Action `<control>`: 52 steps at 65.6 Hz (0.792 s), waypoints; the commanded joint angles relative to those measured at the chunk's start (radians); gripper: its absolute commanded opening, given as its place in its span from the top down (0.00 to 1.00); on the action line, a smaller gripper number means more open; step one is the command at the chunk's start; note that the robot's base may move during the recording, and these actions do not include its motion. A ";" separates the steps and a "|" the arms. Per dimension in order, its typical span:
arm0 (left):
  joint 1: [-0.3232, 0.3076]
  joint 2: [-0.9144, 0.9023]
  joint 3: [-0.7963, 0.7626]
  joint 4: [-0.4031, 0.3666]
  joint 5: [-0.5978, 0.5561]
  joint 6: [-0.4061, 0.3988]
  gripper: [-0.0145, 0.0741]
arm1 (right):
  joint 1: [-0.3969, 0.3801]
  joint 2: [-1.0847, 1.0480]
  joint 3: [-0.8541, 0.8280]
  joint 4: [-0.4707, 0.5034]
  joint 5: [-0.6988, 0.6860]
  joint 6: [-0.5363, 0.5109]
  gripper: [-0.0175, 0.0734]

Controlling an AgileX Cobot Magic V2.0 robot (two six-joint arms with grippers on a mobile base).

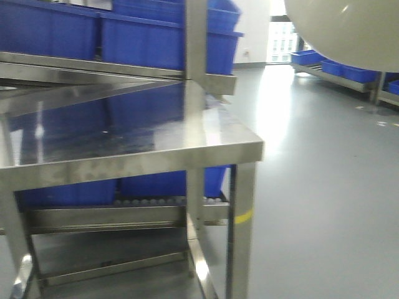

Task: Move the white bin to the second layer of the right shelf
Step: 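Drive backward and turn away from the table holding the bin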

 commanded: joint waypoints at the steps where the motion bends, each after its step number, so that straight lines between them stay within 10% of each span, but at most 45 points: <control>1: -0.006 -0.014 0.037 0.000 -0.086 -0.003 0.74 | -0.004 -0.003 -0.030 -0.003 -0.099 -0.002 0.75; 52: -0.006 -0.014 0.037 0.000 -0.086 -0.003 0.74 | -0.004 -0.003 -0.030 -0.003 -0.099 -0.002 0.75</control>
